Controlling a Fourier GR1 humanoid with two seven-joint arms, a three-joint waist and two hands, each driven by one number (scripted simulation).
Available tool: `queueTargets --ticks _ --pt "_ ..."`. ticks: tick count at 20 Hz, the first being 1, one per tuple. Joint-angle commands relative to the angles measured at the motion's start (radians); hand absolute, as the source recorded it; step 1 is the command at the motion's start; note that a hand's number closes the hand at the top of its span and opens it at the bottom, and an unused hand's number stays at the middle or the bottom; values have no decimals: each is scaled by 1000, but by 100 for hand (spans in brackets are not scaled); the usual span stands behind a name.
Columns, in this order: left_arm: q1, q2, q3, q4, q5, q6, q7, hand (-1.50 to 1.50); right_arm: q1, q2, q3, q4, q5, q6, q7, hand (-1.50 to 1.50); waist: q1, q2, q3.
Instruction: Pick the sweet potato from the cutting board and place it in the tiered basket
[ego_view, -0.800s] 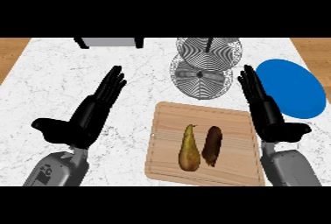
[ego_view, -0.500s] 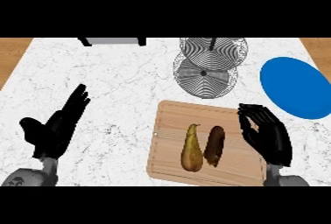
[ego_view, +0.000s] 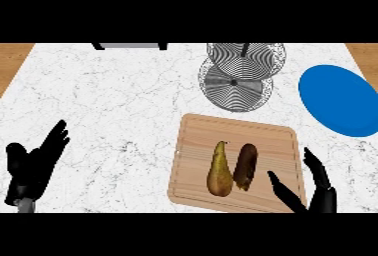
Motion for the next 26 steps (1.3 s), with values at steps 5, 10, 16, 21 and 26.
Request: queueTargets --ticks 5,10,16,21,26 --pt "7 18 16 22 6 -23 -14 0 146 -85 107 107 347 -169 315 -150 35 18 -9" --pt "-10 34 13 19 7 -50 -10 0 86 -108 195 49 423 6 551 -150 64 19 -8" --pt "-20 22 4 32 1 -46 3 0 -31 -113 233 -83 577 134 908 -150 56 7 -5" --pt "-13 12 3 52 -5 -46 -12 0 -150 -83 268 -188 610 359 1271 -150 54 -2 0" --pt "4 -3 11 52 -5 -33 -14 0 -291 -53 299 -301 679 587 1659 -150 32 -12 4"
